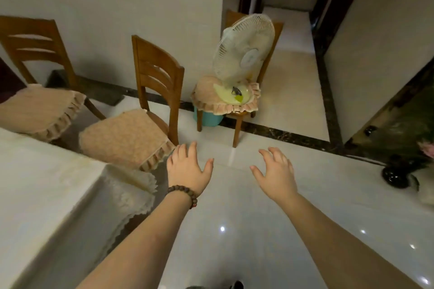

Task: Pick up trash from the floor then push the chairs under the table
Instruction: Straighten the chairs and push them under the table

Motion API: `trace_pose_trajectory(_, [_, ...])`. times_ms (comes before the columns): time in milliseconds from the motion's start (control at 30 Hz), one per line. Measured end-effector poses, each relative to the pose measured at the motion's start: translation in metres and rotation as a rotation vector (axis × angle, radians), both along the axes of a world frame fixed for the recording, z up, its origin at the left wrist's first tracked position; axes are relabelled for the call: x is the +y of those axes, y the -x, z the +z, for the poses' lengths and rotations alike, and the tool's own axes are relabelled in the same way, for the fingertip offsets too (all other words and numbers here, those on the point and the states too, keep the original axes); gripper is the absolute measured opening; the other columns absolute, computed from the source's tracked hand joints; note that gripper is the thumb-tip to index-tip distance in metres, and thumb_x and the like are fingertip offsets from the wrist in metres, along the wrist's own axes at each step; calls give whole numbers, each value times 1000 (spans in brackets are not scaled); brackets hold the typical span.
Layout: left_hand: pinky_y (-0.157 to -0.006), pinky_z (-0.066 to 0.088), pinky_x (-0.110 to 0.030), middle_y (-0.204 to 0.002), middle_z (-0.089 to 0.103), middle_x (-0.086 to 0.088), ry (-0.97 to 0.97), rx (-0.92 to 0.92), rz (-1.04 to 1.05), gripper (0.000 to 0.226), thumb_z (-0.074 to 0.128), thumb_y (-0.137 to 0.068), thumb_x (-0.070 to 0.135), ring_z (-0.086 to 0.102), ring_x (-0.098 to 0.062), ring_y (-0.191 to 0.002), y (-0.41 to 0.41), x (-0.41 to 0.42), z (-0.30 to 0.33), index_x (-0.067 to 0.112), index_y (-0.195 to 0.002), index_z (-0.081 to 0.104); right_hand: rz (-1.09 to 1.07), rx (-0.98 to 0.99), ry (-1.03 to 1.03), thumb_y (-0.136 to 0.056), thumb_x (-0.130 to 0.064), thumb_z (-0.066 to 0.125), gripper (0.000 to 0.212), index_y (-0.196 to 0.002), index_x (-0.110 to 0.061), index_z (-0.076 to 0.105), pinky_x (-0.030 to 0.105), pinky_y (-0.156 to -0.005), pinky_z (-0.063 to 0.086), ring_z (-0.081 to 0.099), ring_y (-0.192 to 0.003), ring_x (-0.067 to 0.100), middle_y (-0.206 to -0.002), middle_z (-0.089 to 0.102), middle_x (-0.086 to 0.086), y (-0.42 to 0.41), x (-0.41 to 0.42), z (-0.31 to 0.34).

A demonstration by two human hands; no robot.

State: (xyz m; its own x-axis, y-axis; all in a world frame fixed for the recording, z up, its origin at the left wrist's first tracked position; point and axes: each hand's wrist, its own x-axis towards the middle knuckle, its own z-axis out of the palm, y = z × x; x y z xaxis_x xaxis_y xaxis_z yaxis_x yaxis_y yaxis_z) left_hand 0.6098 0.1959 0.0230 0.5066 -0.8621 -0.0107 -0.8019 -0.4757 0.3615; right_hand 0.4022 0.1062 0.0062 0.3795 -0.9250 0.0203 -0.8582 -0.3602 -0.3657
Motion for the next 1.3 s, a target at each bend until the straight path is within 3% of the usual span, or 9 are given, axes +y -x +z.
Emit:
trace_pose_trajectory(233, [-114,21,-48,-153,24,-7,16,49,175,71,35,-90,62,21,-28,-140,-39,-120,6,24,-147,17,155,-15,11,-90,-45,51,54,-137,-22,40,48,-115,20,20,-141,24,-149,33,8,-61,-146,2])
trace_pose_trajectory(467, [-115,20,-46,-153,24,-6,109,46,308,72,34,-89,63,21,-27,-140,-119,-258,-5,24,-147,17,325,-27,38,-88,-44,54,55,-136,-19,43,49,-110,28,30,-135,30,-145,37,11,-165,-294,-12])
trace_pose_trajectory(600, [-115,20,-47,-153,24,-5,174,69,401,74,36,-88,65,21,-27,-140,-191,-342,2,26,-147,16,441,-18,56,-83,-54,42,62,-130,-15,49,49,-105,33,38,-129,36,-139,43,15,-251,-393,-1])
trace_pose_trajectory(733, [-114,23,-47,-153,25,-5,199,52,493,75,37,-87,65,23,-26,-140,-250,-406,17,24,-147,16,554,-23,98,-89,-45,51,55,-137,-21,39,49,-112,26,26,-137,29,-148,33,10,-334,-470,25])
trace_pose_trajectory(1067, [-112,28,-47,-152,26,-5,147,92,733,79,38,-85,67,27,-26,-137,-312,-467,11,25,-148,14,920,47,81,-90,-46,49,57,-141,-26,32,49,-112,26,22,-139,26,-151,27,5,-472,-567,36])
trace_pose_trajectory(1200, [-113,25,-46,-154,23,-5,152,96,912,80,39,-85,67,24,-26,-139,-328,-477,13,24,-148,15,1200,111,111,-90,-47,49,59,-143,-29,29,47,-116,15,15,-142,23,-155,20,1,-534,-599,38])
trace_pose_trajectory(1300, [-113,26,-46,-153,23,-6,177,90,1060,79,44,-86,61,24,-26,-139,-329,-492,20,21,-148,17,1442,199,176,-85,-60,50,69,-144,-34,23,44,-115,3,6,-144,19,-157,14,-3,-586,-618,40])
